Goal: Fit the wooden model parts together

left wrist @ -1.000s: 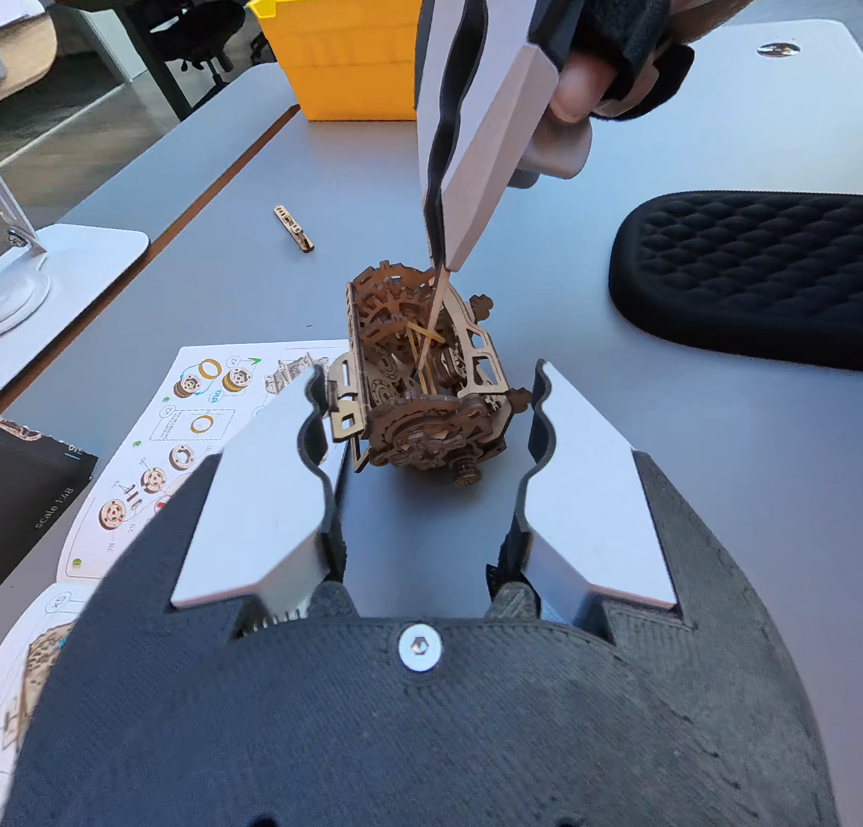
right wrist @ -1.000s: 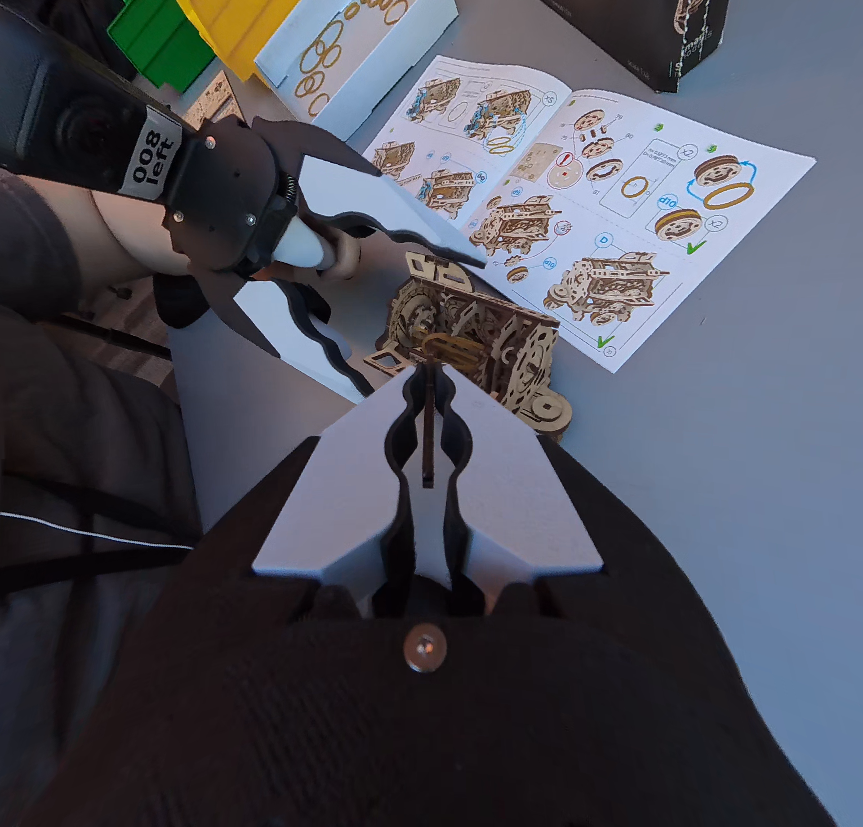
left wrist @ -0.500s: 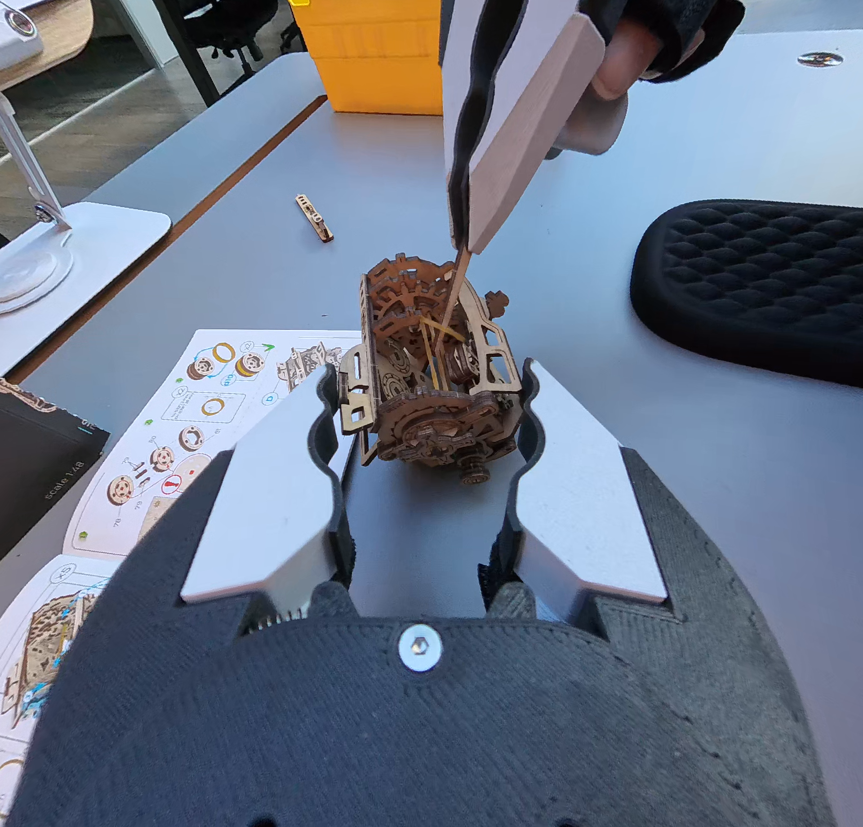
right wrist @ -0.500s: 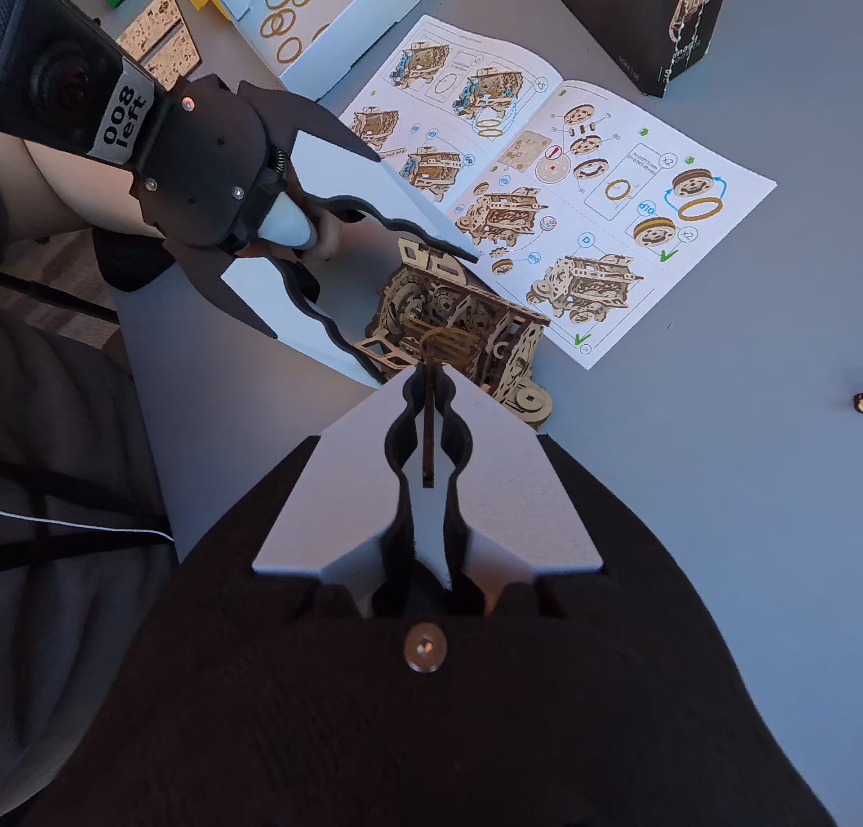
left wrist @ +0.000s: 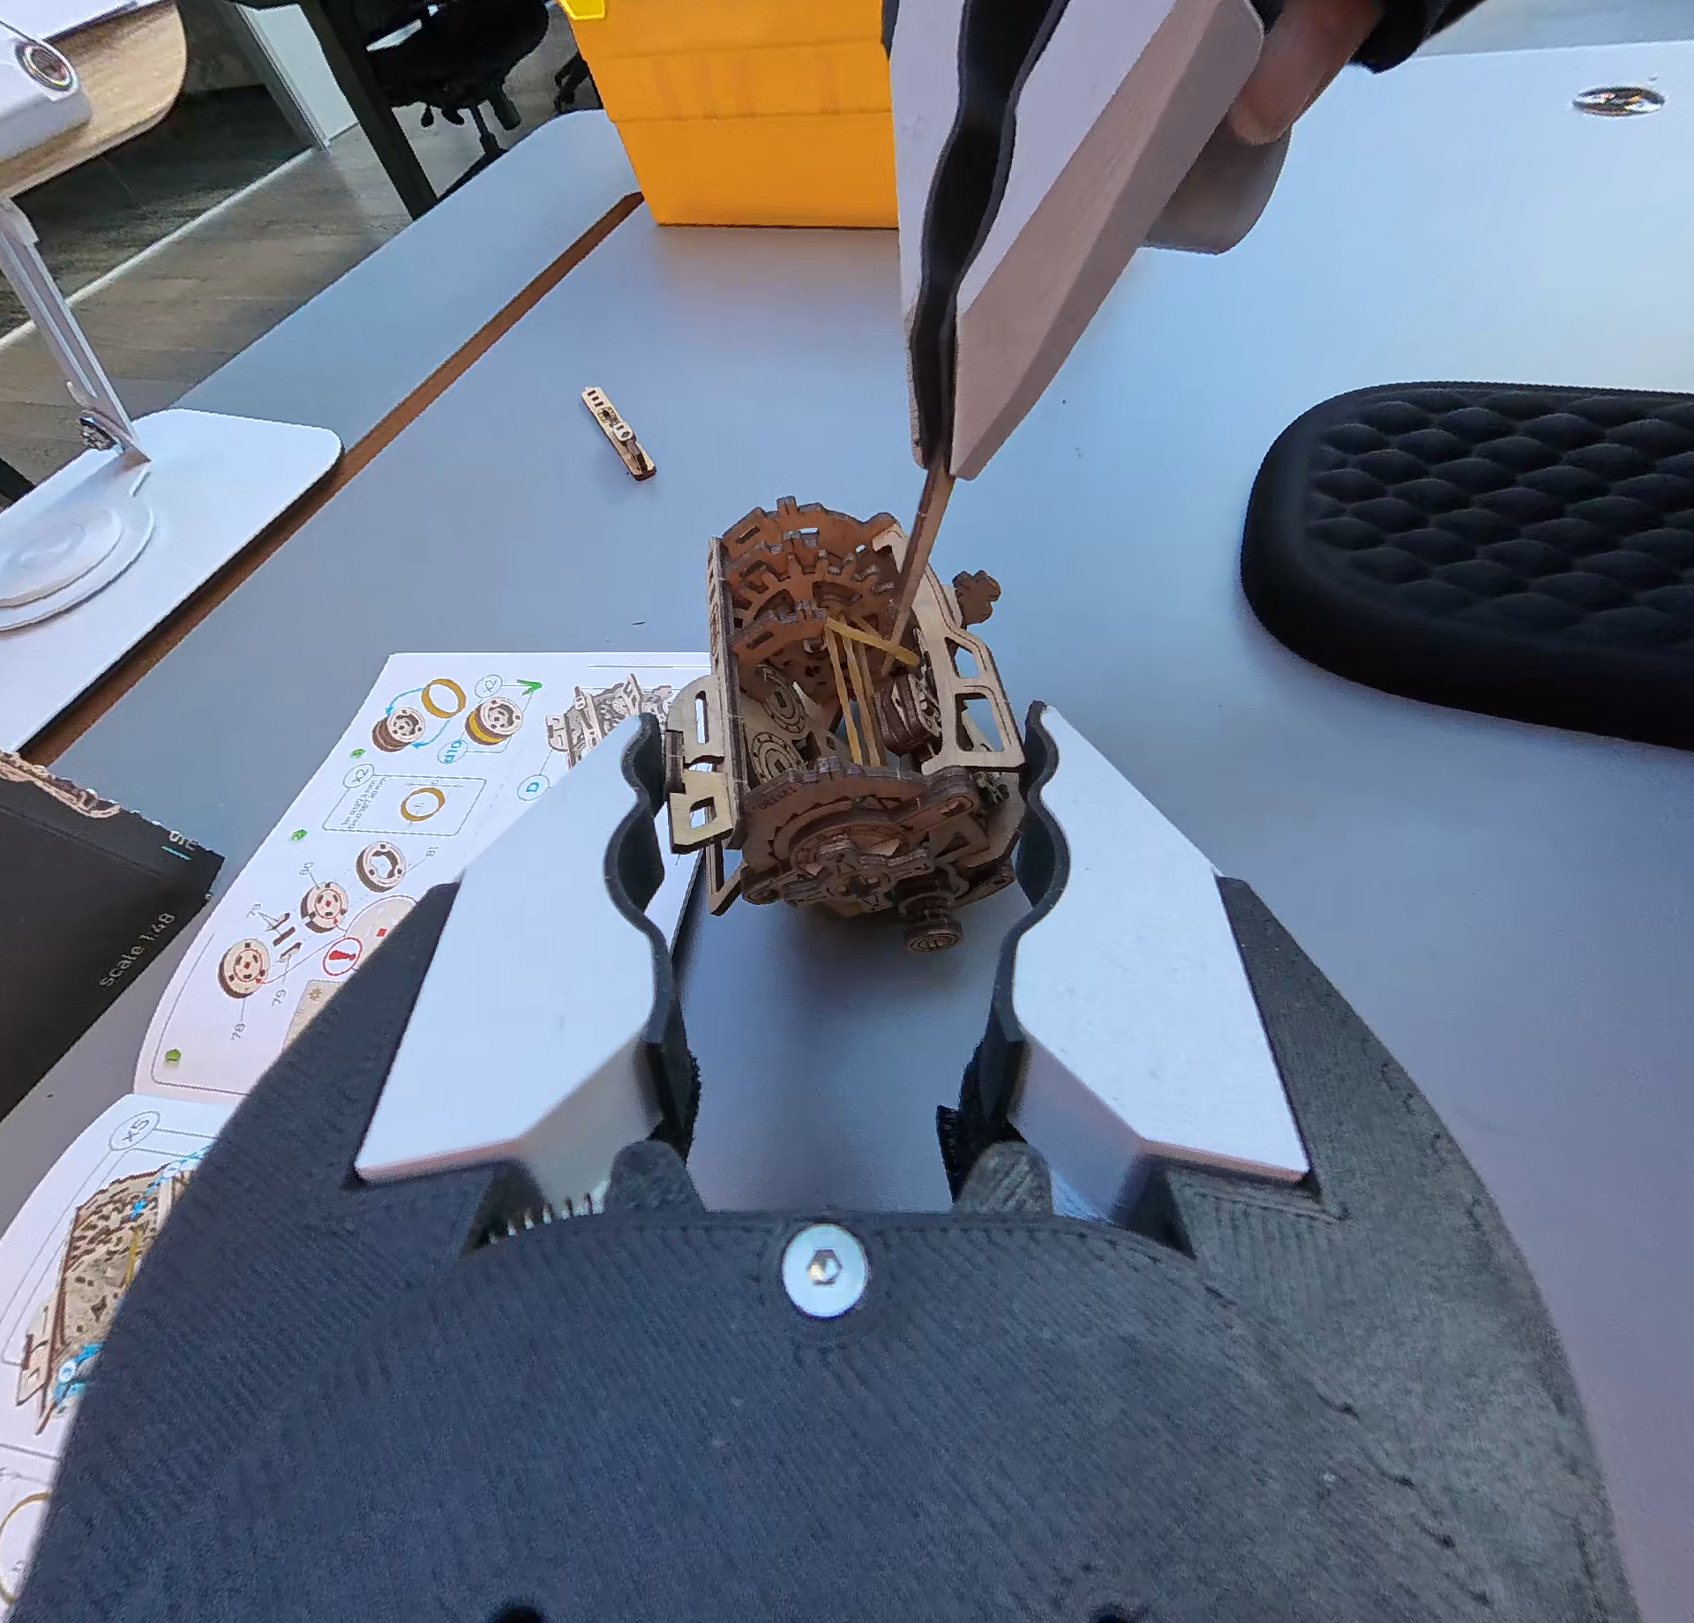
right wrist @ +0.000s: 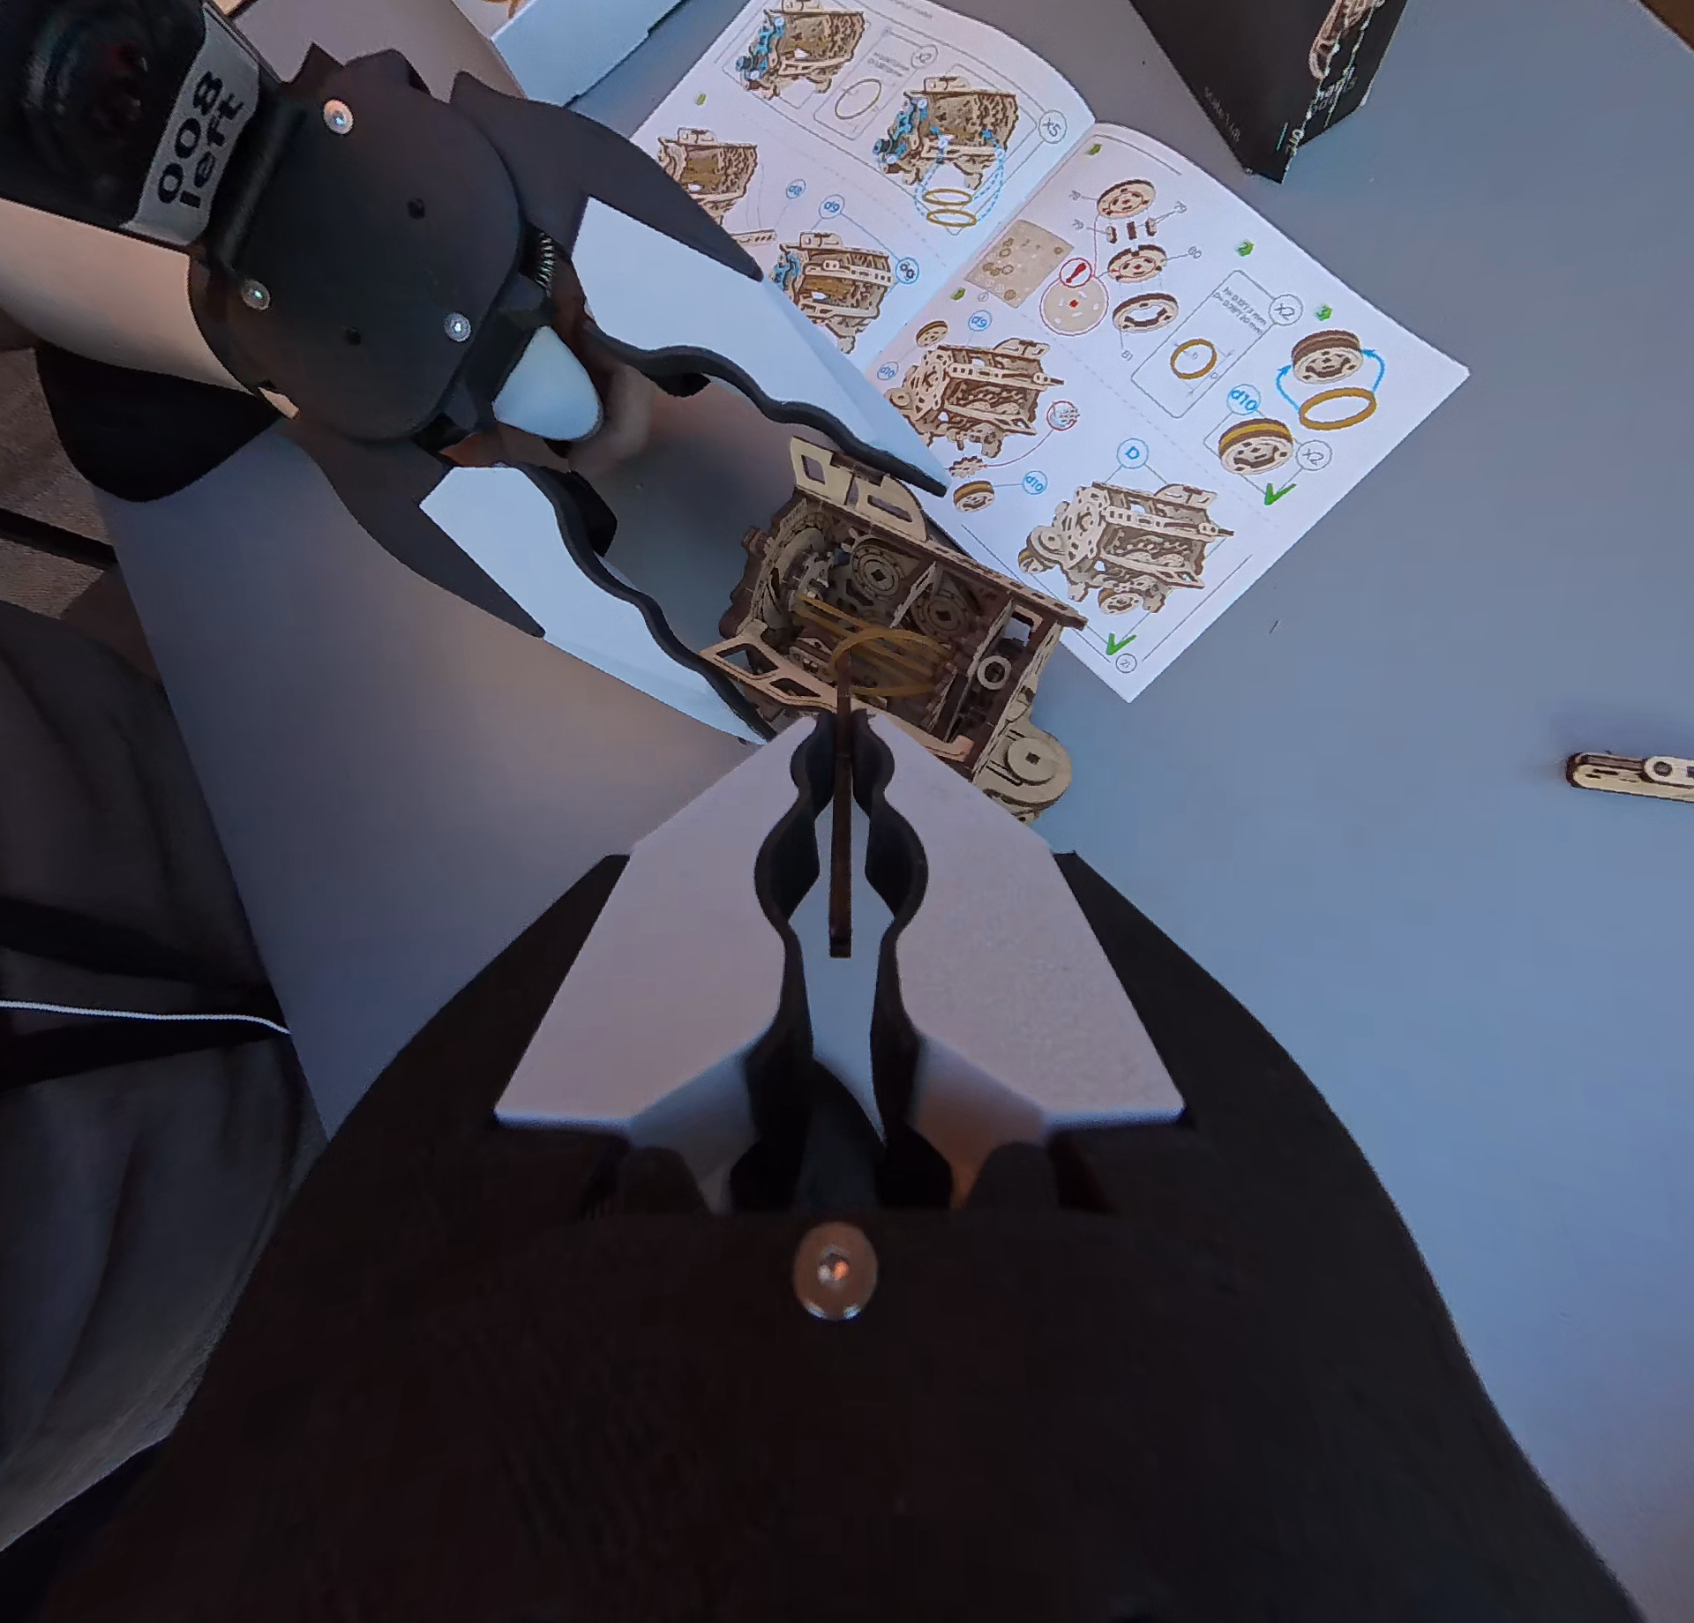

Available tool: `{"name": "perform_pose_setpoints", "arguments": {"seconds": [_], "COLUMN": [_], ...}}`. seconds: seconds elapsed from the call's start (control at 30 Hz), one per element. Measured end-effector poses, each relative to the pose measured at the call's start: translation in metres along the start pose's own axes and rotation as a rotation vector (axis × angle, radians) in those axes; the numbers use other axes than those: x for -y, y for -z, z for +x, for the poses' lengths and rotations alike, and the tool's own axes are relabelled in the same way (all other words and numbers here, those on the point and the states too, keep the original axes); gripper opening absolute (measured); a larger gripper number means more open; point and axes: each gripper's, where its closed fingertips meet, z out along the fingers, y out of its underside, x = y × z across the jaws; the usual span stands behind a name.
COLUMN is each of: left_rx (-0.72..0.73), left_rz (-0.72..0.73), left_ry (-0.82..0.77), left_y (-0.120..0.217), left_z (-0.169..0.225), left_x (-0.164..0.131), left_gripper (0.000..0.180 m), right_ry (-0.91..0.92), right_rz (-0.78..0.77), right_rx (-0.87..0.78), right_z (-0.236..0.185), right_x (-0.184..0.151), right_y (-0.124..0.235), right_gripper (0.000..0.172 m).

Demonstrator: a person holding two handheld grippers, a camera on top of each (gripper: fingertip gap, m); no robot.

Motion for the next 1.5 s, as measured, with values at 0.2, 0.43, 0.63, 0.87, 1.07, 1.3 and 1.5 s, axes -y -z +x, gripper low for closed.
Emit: {"name": "perform_pose_setpoints", "arguments": {"seconds": [0.2, 0.43, 0.63, 0.87, 1.07, 1.3, 1.5], "left_rx": [-0.003, -0.003, -0.001, 0.000, 0.001, 0.013, 0.025], "left_rz": [0.000, -0.001, 0.001, 0.000, 0.001, -0.002, -0.004], "left_ry": [0.000, -0.002, -0.004, -0.006, -0.007, -0.025, -0.036], "left_y": [0.000, 0.000, -0.001, -0.001, -0.001, -0.002, -0.002], "left_z": [0.000, 0.000, 0.000, 0.000, 0.000, 0.000, -0.002], "left_x": [0.000, 0.000, 0.000, 0.000, 0.000, -0.001, -0.002], "left_gripper": [0.077, 0.077, 0.076, 0.076, 0.076, 0.076, 0.075], "right_ry": [-0.016, -0.009, 0.019, 0.049, 0.020, 0.062, 0.053], "right_rz": [0.007, 0.031, 0.004, -0.052, -0.045, -0.108, -0.197], "right_rx": [-0.007, 0.009, -0.011, -0.013, 0.026, 0.007, 0.021], "right_z": [0.004, -0.002, -0.007, -0.012, -0.015, -0.020, -0.019], "right_x": [0.000, 0.007, 0.010, 0.015, 0.018, 0.019, 0.020], "right_y": [0.002, 0.002, 0.000, -0.008, -0.013, -0.015, -0.021], "right_gripper": [0.000, 0.000, 0.000, 0.000, 0.000, 0.000, 0.000]}}
